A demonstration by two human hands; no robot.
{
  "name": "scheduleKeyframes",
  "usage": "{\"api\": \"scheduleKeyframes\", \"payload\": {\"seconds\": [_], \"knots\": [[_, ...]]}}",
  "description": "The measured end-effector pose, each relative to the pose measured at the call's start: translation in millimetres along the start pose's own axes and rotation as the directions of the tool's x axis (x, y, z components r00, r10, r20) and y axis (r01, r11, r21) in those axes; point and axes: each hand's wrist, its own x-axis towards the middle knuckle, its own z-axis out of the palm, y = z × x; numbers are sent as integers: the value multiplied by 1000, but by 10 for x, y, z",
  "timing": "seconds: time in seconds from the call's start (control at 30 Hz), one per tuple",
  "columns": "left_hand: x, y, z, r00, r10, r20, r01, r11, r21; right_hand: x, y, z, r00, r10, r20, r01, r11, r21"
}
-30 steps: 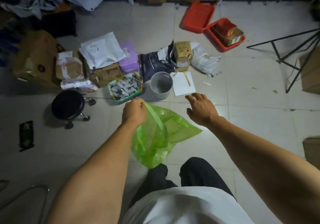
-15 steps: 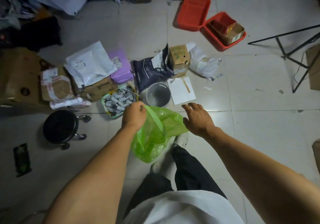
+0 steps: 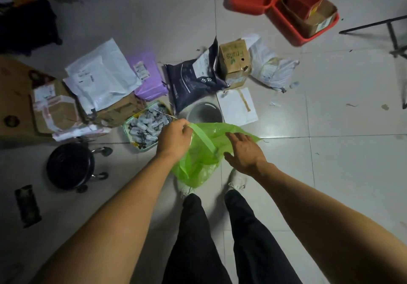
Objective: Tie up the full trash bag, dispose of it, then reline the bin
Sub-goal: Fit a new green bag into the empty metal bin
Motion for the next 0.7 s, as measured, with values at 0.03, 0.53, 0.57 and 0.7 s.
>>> {"api": "scheduleKeyframes", "payload": {"seconds": [0.03, 0.53, 0.57, 0.7], "knots": [[54, -43, 27, 1000, 0, 3, 0, 1000, -10, 86, -8, 42, 1000, -4, 5, 3, 1000, 23], [850, -921, 488, 997, -72, -16, 62, 930, -362, 1229, -177, 639, 984, 10, -180, 8, 995, 98], [884, -971, 510, 997, -76, -11, 66, 926, -371, 1282, -149, 714, 982, -13, -188, 36, 992, 120], [1012, -1115, 632, 998, -67, 12, 66, 908, -414, 1478, -168, 1001, 991, -6, -131, 52, 937, 346]]}}
